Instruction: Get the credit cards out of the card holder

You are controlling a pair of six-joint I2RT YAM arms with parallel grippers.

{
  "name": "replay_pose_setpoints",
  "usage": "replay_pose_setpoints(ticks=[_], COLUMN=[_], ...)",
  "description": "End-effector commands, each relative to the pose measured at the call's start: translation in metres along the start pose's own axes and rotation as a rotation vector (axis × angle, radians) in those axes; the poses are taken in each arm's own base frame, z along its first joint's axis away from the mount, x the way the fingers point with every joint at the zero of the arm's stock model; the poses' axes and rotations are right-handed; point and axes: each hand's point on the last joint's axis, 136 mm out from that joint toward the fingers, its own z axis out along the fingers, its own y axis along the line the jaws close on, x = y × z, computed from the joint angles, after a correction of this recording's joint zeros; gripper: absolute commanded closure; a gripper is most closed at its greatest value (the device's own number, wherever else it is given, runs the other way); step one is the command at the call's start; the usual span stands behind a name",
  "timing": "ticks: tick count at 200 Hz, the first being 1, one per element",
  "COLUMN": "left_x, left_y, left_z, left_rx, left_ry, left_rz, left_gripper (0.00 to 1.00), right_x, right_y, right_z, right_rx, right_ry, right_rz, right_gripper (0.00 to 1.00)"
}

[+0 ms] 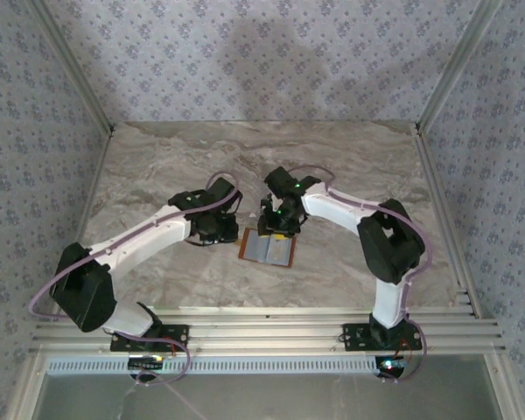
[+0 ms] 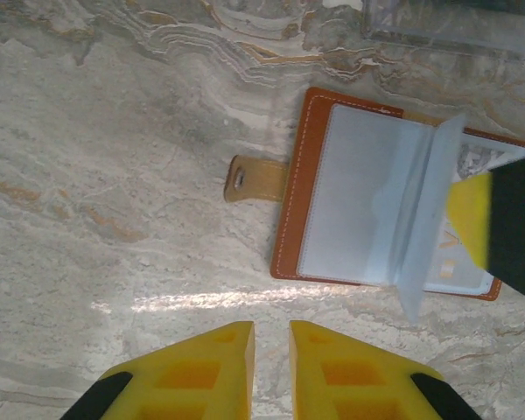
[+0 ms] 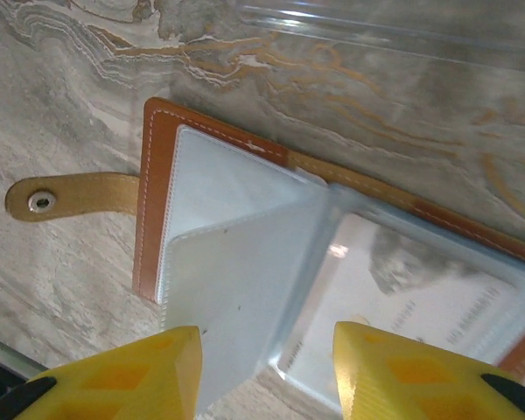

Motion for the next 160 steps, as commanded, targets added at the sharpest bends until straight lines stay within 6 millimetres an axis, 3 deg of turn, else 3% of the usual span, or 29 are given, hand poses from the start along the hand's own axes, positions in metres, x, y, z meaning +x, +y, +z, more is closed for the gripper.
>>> replay_pose_setpoints(ticks=[1,58,97,124,160], left_x=[0.000,0.001,0.001,0.000,-0.003], left_y=[0.006,0.016,0.016,0.011,-0.008], left_z=[-0.012,-0.020,-0.024,-0.022,-0.016], left_rx=[0.005,0.016,0.031,0.054,0.128], left_ry=[-0.017,-0.032,-0.042,-0.032,-0.009], left_rz=[-0.002,-0.031,-0.044,-0.048,-0.066], left_gripper=[0.81,0.81,0.80,0.80,0.79], right_x=[-0.001,0.005,0.014,0.015,0.006], right_y=[0.015,0.018,0.035,0.043,0.049], right_z=[0.009,0.044,0.054,0.046,0.010], right_rx=[-0.018,-0.011,-0.044,-0.061,-0.092], right_ry=[0.027,0.099,0.139,0.136,0.067], right_rz=[-0.018,-0.043,-0.086,-0.096,-0.099], right_gripper=[0.55,0.56,0.57,0.57,0.57])
